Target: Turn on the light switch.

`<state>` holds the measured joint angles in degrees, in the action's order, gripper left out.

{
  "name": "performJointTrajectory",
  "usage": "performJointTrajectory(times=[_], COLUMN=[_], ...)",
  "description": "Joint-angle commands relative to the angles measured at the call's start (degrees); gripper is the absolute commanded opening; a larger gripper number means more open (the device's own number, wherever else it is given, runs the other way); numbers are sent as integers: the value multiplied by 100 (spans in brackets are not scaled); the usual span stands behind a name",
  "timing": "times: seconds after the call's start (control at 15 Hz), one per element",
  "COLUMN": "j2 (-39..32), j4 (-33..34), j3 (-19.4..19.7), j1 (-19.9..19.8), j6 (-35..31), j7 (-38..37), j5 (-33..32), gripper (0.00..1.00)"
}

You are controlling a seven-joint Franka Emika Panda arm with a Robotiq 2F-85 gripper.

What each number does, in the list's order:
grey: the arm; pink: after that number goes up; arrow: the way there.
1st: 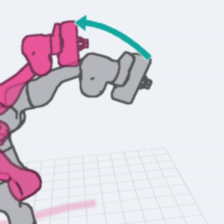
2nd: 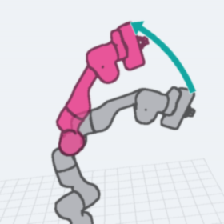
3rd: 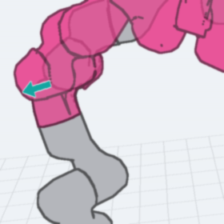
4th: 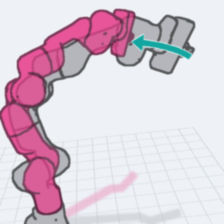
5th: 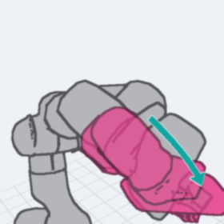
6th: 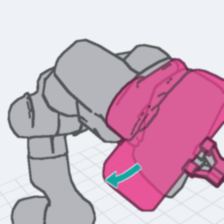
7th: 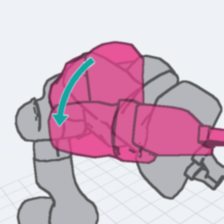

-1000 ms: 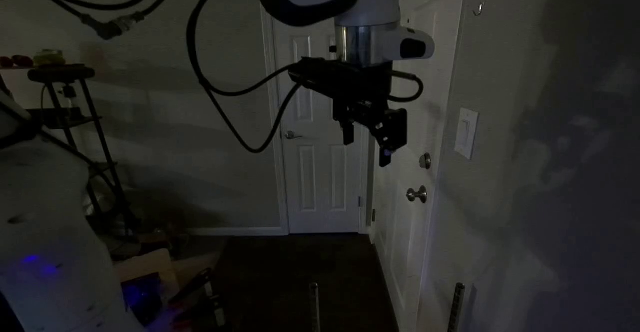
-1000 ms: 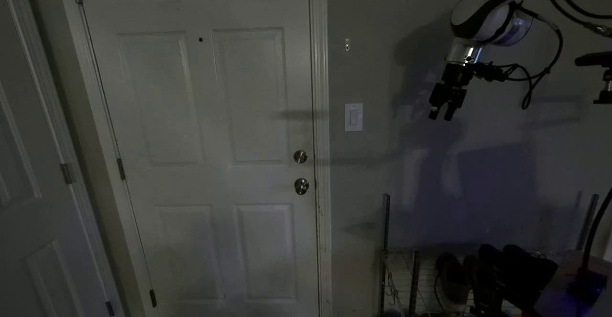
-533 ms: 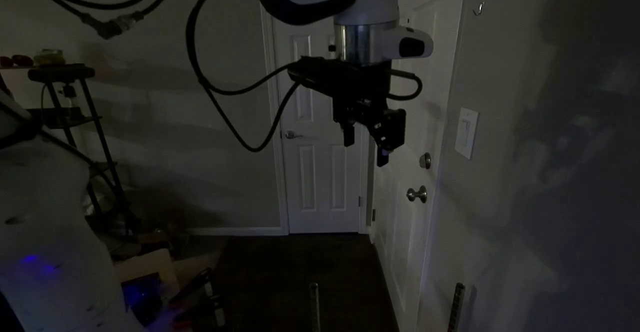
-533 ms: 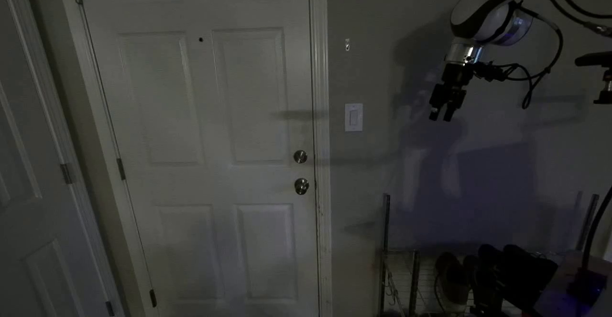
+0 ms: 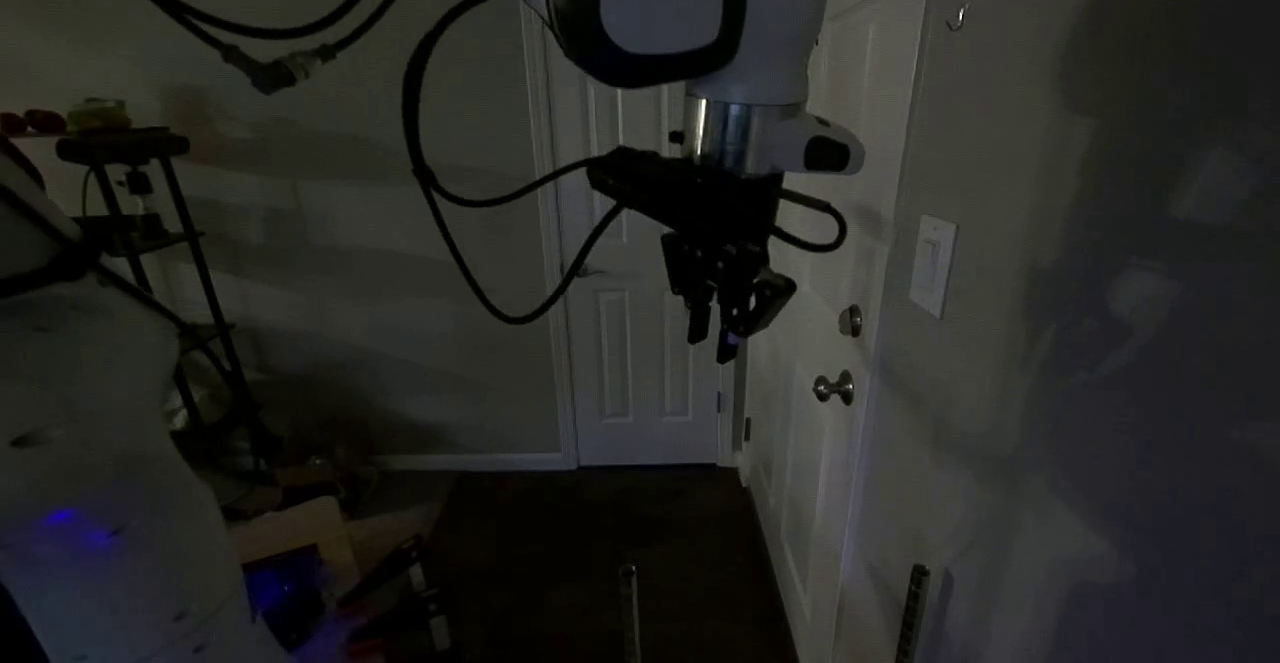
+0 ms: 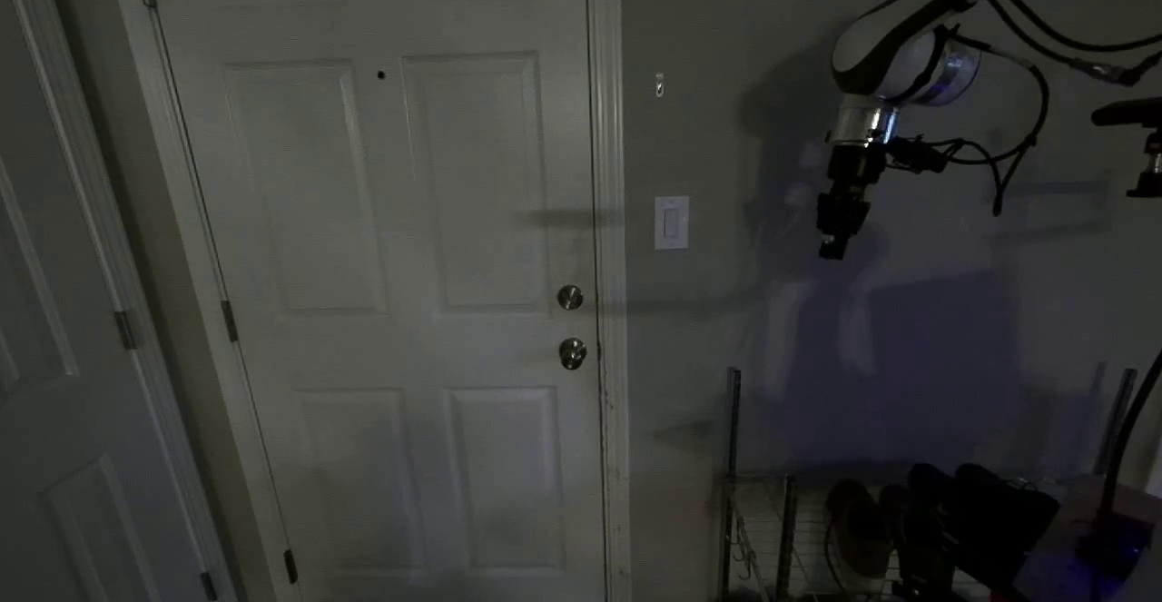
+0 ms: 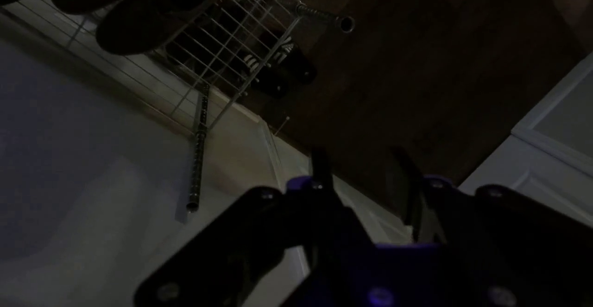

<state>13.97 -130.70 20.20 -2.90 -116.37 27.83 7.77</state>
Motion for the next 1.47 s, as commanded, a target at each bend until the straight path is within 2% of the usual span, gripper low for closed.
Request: performJointTrajectory(times=[0.0, 0.27, 0.47, 0.73, 1.0, 1.13, 1.4], j2=[-726, -1450, -1904, -2410, -2865, -3061, -3345], j4=[433, 896, 1231, 1570, 1744, 1743, 1722], j3=[-281, -695, -1015, -1367, -1596, -1690, -1998], j1=[-69, -50, -88, -125, -182, -252, -541], j6=[-115, -411, -469, -743, -2083, -3054, -4560], j7=[195, 124, 103, 92, 108, 189, 235], j5=[77, 166, 241, 187, 103, 80, 126], gripper=[8, 0, 4, 3, 3, 3, 3])
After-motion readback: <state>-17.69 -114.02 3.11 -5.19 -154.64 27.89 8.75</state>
